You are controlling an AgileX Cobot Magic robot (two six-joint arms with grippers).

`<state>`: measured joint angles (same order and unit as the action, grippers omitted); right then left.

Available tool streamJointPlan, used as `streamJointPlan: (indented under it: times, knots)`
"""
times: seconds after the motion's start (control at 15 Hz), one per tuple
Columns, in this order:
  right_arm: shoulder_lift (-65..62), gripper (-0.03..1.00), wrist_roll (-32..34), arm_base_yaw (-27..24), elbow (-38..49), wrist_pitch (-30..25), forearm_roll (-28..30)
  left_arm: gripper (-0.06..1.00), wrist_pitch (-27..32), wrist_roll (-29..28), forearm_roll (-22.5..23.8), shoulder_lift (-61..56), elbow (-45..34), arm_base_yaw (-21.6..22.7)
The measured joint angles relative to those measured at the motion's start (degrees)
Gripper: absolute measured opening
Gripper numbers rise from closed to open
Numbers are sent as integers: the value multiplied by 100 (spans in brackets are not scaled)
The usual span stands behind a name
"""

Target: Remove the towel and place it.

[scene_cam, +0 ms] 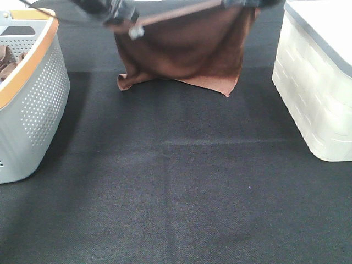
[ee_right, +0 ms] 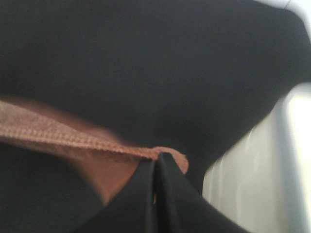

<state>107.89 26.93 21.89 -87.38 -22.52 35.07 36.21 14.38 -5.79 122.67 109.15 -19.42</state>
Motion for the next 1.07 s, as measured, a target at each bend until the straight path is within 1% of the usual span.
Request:
streamJointPlan:
  times: [0.13,0.2,0.27,0.33,0.4,0.47,0.53,0.67,0.73,0.87,0.93,1.07]
  knots:
    - [0,0,-1089,132,0,-859,-1100,0,980,0,0,0,0,0]
    - [0,0,-1089,132,0,-859,-1100,0,980,0,0,0,0,0]
    - [0,0,-1530,143,0,-1289,-1765,0,1490,0,0,0,0,0]
    - [0,0,-1891,143,0,-1765,-2303,0,1977,0,-46,0,0,0]
    - [0,0,-2240,143,0,-2366,-2779,0,2510,0,-223,0,0,0]
    - [0,0,-2326,143,0,-2739,-3014,0,2911,-52,-401,0,0,0]
    - [0,0,-2366,143,0,-3025,-3128,0,3180,-138,-527,0,0,0]
    - [0,0,-2418,143,0,-3650,-3237,0,3277,-372,-682,-6,-74,0]
    - [0,0,-2452,143,0,-3999,-3409,0,3283,-504,-728,-11,-350,-40]
    - [0,0,-2601,143,29,-4372,-3770,0,3295,-579,-728,-34,-1014,-229]
    - [-11,0,-2647,143,126,-4532,-3885,0,3306,-579,-716,-69,-1369,-401]
    - [-11,0,-2693,143,498,-4629,-3988,0,3317,-625,-619,-109,-1805,-722]
